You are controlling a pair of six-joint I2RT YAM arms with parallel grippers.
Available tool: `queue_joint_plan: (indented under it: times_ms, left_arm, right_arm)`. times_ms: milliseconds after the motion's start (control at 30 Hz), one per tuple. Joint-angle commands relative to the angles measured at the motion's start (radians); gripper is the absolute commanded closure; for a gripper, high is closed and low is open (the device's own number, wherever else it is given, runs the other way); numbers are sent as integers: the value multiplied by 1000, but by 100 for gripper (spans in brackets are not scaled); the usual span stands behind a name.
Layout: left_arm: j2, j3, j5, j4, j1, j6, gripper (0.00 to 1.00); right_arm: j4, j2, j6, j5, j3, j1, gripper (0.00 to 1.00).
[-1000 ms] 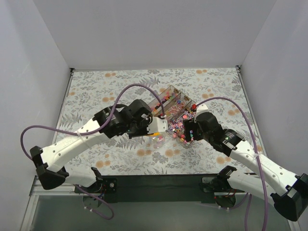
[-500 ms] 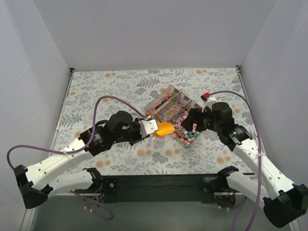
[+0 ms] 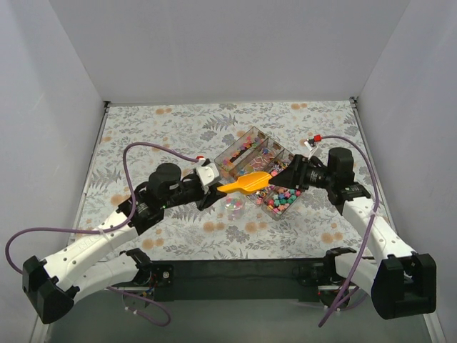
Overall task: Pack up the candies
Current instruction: Place the fake candies in the packing bottle, then adjust the spatula.
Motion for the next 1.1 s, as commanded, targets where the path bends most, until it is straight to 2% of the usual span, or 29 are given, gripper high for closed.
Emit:
queue_joint_plan:
  times_ms: [0, 300, 433, 533, 567, 633, 667, 733, 767, 833, 867, 1000, 1067]
  left_arm:
    - [-11, -18, 84, 99, 7, -35, 100]
    - [-5, -23, 120, 116, 7, -20, 100]
    - [8, -23, 134, 117, 7, -4, 100]
    - [28, -16, 154, 117, 7, 7, 100]
    - [35, -12, 157, 117, 7, 8, 100]
    - [54, -6, 173, 113, 7, 17, 100]
    - [60, 5, 176, 109, 7, 17, 100]
    - [78, 16, 195, 99, 7, 31, 100]
    - [86, 22, 206, 94, 7, 36, 100]
    - [109, 43, 228, 62, 7, 56, 100]
    - [118, 56, 234, 44, 7, 66, 93]
    - [167, 102, 236, -55, 7, 117, 77]
    - [175, 119, 234, -87, 7, 129, 73]
  right_arm:
    - [131, 19, 60, -107, 11, -3, 21]
    - [177, 74, 109, -149, 17, -4, 25]
    - [177, 90, 113, -179, 17, -3, 31]
    - [181, 90, 116, -193, 20, -3, 41]
    - [182, 90, 114, -198, 23, -3, 50]
    - [182, 94, 111, -218, 26, -3, 60]
    - [182, 99, 113, -221, 25, -4, 69]
    - [182, 102, 113, -229, 20, -3, 79]
    - [184, 103, 110, -229, 17, -4, 88]
    - [184, 102, 114, -230, 11, -3, 99]
    - [182, 100, 117, -230, 11, -4, 99]
    - [184, 96, 123, -229, 12, -4, 99]
    - [182, 97, 129, -227, 11, -4, 99]
